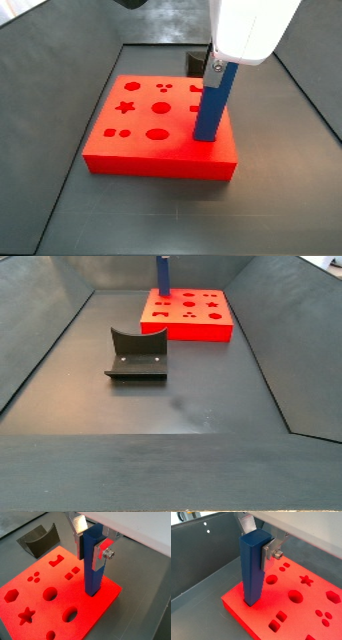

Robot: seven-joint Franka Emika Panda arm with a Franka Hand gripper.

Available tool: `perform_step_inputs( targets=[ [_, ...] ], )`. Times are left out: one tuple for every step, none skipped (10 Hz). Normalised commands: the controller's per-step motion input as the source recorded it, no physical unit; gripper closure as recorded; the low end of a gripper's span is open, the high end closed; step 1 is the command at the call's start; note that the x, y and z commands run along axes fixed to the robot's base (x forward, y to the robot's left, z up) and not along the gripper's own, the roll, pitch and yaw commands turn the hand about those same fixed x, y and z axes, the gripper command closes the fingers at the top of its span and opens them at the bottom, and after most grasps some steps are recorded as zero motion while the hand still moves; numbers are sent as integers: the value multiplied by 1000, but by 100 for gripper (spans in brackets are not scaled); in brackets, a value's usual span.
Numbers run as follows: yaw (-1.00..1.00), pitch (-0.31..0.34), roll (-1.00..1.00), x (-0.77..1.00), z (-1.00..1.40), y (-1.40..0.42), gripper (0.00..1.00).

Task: Pick up the rectangle object. Move up. Place the rectangle object on the fixture. Regrasp the rectangle object. Move to above the board. Insert the rectangle object.
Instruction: Insert the rectangle object.

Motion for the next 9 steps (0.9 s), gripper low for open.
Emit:
perform_step_inputs(
  targets=[
    [-23, 10, 119, 0, -674, 0, 100],
    [-34, 76, 154, 9, -597, -6, 100],
    [-31, 164, 116, 203, -643, 0, 100],
    [0, 67, 0, 206, -611, 0, 100],
    [280, -9, -7, 6, -449, 0, 100],
    [274, -20, 0, 0, -274, 0, 100],
    [249, -14, 0, 0, -191, -9, 100],
    [151, -30, 0, 0, -149, -63, 100],
    [34, -11, 14, 0, -126, -49, 100]
  ],
)
